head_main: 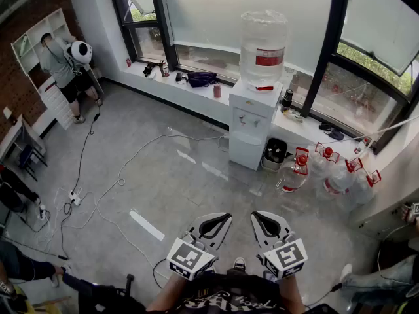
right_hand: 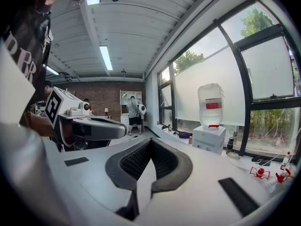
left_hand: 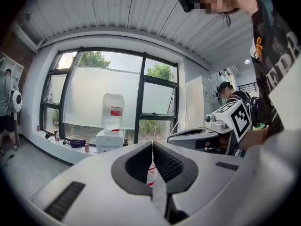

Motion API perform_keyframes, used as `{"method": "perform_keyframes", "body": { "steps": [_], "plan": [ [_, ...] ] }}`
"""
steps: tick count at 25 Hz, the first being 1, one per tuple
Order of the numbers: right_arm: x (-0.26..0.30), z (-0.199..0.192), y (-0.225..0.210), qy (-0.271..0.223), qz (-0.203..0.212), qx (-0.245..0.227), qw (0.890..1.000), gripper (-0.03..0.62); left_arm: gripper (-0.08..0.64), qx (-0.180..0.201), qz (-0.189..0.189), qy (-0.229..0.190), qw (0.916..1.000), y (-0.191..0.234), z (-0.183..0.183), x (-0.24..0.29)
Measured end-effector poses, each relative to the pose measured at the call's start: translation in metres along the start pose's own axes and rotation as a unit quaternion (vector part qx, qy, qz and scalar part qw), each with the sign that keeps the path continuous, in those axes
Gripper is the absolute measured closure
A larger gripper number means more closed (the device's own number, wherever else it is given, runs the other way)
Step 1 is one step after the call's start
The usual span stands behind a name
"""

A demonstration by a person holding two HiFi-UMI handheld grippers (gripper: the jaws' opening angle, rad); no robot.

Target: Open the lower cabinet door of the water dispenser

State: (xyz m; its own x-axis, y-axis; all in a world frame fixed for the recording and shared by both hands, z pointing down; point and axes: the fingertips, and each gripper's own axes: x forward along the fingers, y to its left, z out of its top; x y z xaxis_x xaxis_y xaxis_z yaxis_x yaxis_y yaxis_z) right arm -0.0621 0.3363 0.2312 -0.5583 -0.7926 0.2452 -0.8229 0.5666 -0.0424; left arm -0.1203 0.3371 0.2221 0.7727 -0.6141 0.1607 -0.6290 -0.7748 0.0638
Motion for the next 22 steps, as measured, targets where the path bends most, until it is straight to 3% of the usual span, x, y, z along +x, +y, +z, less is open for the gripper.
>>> {"method": "perform_keyframes", "body": {
  "steps": [22],
  "plan": [
    [-0.013,-0.013,-0.075,-0.012,0.016,0.025,0.999,0.583,0.54,0.023,0.018,0.005,0.9996,-0.02,0.004,0.066]
  ]
}}
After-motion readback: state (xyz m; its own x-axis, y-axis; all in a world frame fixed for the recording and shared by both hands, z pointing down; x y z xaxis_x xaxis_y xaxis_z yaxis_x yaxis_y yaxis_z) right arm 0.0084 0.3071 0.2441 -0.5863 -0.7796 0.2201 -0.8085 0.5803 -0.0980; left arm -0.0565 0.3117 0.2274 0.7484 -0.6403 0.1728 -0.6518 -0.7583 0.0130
